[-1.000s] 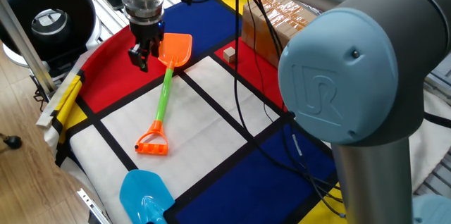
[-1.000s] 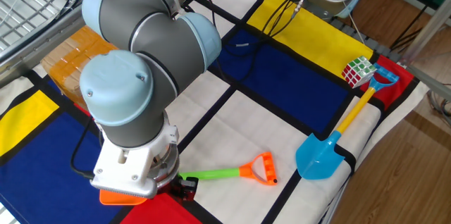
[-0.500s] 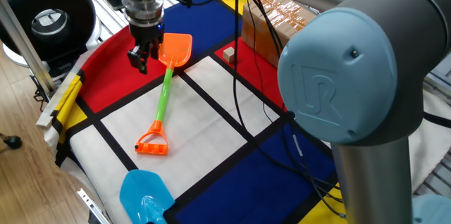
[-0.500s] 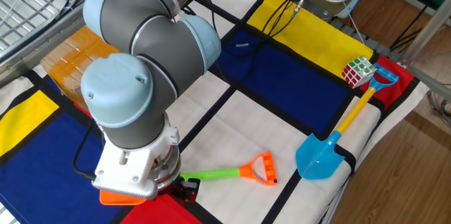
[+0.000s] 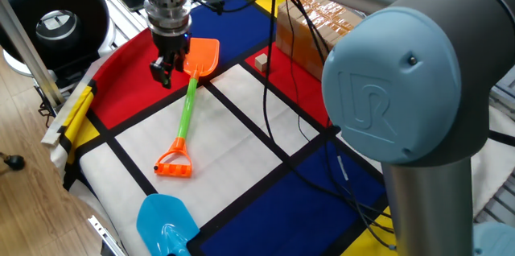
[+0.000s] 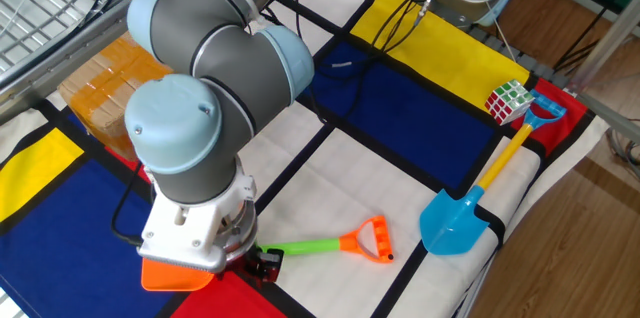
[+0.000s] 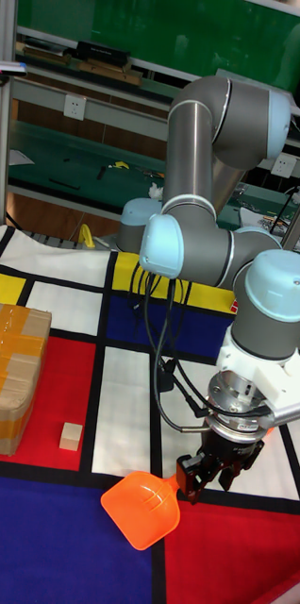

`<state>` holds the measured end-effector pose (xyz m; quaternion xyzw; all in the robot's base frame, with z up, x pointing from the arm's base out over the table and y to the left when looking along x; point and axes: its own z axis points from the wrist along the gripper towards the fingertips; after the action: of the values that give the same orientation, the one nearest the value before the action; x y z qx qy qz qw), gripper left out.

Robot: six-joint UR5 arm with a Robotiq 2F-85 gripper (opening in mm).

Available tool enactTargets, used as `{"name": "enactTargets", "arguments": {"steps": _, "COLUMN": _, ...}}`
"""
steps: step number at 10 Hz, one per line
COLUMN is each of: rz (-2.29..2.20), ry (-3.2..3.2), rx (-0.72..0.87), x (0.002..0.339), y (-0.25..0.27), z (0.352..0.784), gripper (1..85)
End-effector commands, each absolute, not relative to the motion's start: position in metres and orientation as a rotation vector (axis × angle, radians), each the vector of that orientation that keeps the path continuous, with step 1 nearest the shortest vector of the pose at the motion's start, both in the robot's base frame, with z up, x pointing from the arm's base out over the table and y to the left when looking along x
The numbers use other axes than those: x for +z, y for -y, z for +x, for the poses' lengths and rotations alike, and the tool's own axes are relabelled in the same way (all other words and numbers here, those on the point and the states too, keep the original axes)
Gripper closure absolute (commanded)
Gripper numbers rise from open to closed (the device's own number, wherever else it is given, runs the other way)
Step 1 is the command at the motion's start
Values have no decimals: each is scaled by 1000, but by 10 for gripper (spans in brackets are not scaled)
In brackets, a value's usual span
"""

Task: Use a shovel to scoop up an object

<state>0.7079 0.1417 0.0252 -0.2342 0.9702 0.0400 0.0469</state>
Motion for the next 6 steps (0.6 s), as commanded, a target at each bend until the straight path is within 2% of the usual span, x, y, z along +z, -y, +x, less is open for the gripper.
{"name": "enactTargets", "arguments": {"steps": 1, "rz": -716, "ry": -2947, "rx": 138, "x": 14, "y": -128, "z": 701, "gripper": 283}}
{"name": "enactTargets", "arguments": {"steps": 6, "rz": -751, "ry": -2955, "rx": 131, "x": 22, "y": -98, "z": 678, "gripper": 277}}
